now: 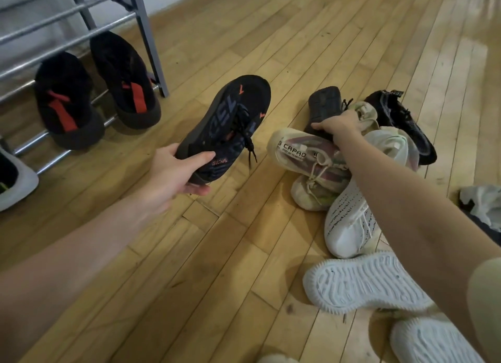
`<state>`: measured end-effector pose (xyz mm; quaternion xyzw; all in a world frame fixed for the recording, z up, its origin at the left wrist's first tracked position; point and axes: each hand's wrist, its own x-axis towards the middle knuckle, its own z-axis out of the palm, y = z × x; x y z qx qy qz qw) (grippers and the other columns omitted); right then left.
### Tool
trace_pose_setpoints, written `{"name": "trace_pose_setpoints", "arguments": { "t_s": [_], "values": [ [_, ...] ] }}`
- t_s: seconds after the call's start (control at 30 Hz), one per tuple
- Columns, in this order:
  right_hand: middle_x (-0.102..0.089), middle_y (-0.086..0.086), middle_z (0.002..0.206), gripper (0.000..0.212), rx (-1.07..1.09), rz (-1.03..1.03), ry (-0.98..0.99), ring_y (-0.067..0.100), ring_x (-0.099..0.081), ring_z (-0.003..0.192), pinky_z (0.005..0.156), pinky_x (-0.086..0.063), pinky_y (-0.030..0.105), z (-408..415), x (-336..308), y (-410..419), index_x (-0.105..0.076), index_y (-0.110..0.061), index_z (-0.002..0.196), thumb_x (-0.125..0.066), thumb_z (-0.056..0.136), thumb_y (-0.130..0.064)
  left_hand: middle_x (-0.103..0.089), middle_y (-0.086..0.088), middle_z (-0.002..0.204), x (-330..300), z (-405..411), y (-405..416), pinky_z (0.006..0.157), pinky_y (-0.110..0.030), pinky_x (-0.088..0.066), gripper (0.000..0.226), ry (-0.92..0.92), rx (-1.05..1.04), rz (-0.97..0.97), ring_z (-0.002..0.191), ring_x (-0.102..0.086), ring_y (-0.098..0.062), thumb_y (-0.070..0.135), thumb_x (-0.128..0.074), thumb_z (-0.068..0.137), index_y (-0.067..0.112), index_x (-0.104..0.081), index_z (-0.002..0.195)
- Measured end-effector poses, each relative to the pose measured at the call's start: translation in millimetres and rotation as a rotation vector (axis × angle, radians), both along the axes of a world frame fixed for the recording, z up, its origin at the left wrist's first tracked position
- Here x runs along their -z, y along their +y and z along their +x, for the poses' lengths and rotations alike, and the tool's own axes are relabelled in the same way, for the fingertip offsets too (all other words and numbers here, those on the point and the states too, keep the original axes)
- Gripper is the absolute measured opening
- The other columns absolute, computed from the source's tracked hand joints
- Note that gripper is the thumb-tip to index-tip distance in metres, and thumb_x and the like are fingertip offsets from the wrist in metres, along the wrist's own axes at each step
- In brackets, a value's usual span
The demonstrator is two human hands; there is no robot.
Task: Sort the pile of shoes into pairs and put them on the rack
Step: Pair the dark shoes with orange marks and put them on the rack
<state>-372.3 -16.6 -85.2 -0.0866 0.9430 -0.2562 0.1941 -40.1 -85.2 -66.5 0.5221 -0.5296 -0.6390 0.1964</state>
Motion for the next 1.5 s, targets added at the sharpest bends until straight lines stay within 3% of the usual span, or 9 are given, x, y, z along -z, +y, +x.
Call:
{"name": "trace_pose_setpoints", "arguments": {
  "t_s": [0.13,0.27,0.5,0.63,0.83,1.03,1.13,1.27,1.5],
  "values": [
    [-0.052,0.008,0.108,0.039,0.011,-0.289,0.001,0.025,-0.052,0.107,0.082,-0.047,0.035,21.2,-5.7,-3.7,-0.049,-0.006,0.12,-0.067,0.087,-0.017,-0.07,-0.015,0.095,-3.9,12.8,0.2,0.05,-0.036,-0.059,0.035,-0.006,-0.014,-0.024,0.059,-0.07,-0.041,0.022,-0.082,0.073,0.01,-0.064,0.1],
    [-0.053,0.007,0.114,0.042,-0.221,-0.314,0.133,0.023,-0.052,0.109,0.087,-0.049,0.036,58.8,-12.2,-13.8,-0.047,-0.011,0.119,-0.068,0.085,-0.023,-0.07,-0.013,0.095,-9.1,29.0,1.8,0.044,-0.029,-0.055,0.029,-0.015,-0.068,-0.045,0.056,-0.07,-0.035,0.021,-0.081,0.075,0.013,-0.063,0.097],
    [-0.049,0.013,0.115,0.04,-0.696,-0.379,0.711,0.026,-0.044,0.105,0.086,-0.029,0.032,119.9,1.4,-8.9,-0.049,-0.01,0.123,-0.061,0.088,-0.027,-0.069,-0.018,0.096,-9.6,91.9,-3.5,0.044,-0.029,-0.056,0.044,-0.055,-0.255,-0.034,0.053,-0.07,-0.035,0.023,-0.081,0.074,0.007,-0.061,0.109],
    [-0.055,0.015,0.108,0.029,-0.902,-0.467,0.953,0.025,-0.042,0.098,0.084,-0.034,0.035,141.9,8.4,-4.5,-0.051,-0.01,0.111,-0.061,0.084,-0.015,-0.069,-0.02,0.099,-4.4,128.4,0.4,0.051,-0.034,-0.06,0.049,-0.041,-0.311,-0.023,0.058,-0.071,-0.035,0.024,-0.08,0.075,0.003,-0.059,0.115],
    [-0.061,0.016,0.098,0.008,-1.333,-0.577,1.057,0.033,-0.059,0.099,0.11,-0.038,0.044,160.9,17.3,3.9,-0.054,-0.005,0.089,-0.053,0.09,0.003,-0.07,-0.021,0.094,-3.5,156.6,13.6,0.052,-0.033,-0.06,0.048,-0.058,-0.295,0.046,0.062,-0.072,-0.036,0.03,-0.079,0.076,0.005,-0.06,0.111],
    [-0.062,0.016,0.103,0.011,-1.687,-0.383,0.991,0.032,-0.062,0.101,0.107,-0.041,0.041,191.8,32.4,12.9,-0.052,-0.008,0.097,-0.05,0.092,0.002,-0.072,-0.023,0.089,5.7,168.6,28.9,0.049,-0.031,-0.058,0.047,-0.058,-0.234,0.135,0.061,-0.071,-0.036,0.035,-0.078,0.076,0.006,-0.061,0.11],
    [-0.061,0.015,0.111,0.036,-1.665,-0.19,0.854,0.035,-0.059,0.111,0.106,-0.041,0.04,198.2,30.6,20.6,-0.056,-0.005,0.103,-0.065,0.074,0.015,-0.073,-0.022,0.085,15.4,172.4,34.9,0.05,-0.031,-0.057,0.052,-0.055,-0.223,0.175,0.063,-0.071,-0.038,0.037,-0.078,0.076,0.004,-0.061,0.112],
    [-0.059,0.011,0.118,0.043,-1.575,-0.056,0.669,0.031,-0.052,0.121,0.114,-0.03,0.039,198.7,18.1,40.2,-0.059,-0.008,0.109,-0.056,0.073,0.016,-0.074,-0.021,0.089,29.8,174.7,41.9,0.05,-0.028,-0.056,0.054,-0.004,-0.242,0.285,0.063,-0.072,-0.033,0.039,-0.074,0.079,0.001,-0.06,0.115],
    [-0.046,0.004,0.137,0.05,-0.845,-0.356,0.21,0.017,-0.045,0.126,0.107,-0.042,0.036,246.5,28.7,97.7,-0.045,-0.014,0.136,-0.062,0.091,-0.028,-0.067,-0.019,0.11,41.5,168.9,46.3,0.049,-0.03,-0.058,0.06,-0.186,-0.203,0.348,0.064,-0.071,-0.031,0.053,-0.061,0.085,0.008,-0.052,0.124]
  ]
}}
